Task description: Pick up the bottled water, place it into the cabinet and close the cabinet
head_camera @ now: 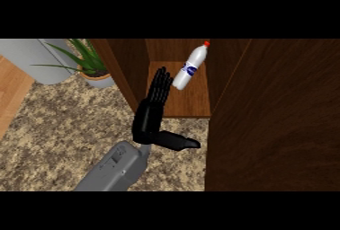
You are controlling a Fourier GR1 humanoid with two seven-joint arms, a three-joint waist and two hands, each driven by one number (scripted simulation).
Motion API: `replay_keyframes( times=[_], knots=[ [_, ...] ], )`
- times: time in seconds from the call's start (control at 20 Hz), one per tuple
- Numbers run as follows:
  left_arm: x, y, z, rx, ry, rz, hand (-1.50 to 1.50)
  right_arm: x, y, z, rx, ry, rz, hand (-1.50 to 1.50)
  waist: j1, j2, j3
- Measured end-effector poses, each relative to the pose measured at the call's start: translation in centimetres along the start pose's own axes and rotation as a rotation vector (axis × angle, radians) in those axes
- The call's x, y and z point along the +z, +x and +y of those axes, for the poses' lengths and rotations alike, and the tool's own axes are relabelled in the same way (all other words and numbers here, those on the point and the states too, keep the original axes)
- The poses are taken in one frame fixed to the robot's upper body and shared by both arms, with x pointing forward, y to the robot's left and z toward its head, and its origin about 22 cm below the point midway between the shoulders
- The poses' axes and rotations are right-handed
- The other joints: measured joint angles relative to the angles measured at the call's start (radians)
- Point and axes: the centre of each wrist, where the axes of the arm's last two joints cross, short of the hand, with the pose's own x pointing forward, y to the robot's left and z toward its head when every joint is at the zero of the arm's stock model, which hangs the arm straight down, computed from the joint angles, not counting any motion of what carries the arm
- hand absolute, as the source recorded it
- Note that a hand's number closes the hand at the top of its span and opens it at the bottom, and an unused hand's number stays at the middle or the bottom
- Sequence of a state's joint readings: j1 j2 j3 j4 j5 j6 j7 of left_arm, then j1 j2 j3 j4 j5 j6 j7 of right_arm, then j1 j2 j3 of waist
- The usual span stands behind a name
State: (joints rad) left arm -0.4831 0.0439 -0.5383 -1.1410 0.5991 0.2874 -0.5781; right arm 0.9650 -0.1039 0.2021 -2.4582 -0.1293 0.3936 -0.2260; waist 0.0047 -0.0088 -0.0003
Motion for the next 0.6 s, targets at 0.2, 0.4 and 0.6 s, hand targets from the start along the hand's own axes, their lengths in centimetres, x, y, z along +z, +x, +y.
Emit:
replay_keyframes(
  times=[0.2, 0.4, 0.6],
  knots=[
    [2.4, 1.3, 1.0, 0.026, -0.022, 0.024, 1.5, -0.1, 0.2, -0.2, 0.025, 0.102, 0.015, 1.5, 0.004, 0.0, 0.0],
    [4.6, 2.9, 2.0, 0.04, -0.014, 0.035, 1.5, 0.1, 0.7, -0.1, 0.039, 0.224, 0.059, 1.5, 0.003, -0.001, -0.001],
    [6.7, 4.7, 4.0, 0.028, 0.022, 0.031, -1.5, 0.3, 0.9, 0.4, 0.009, 0.346, 0.086, 1.5, 0.002, -0.002, -0.001]
  ],
)
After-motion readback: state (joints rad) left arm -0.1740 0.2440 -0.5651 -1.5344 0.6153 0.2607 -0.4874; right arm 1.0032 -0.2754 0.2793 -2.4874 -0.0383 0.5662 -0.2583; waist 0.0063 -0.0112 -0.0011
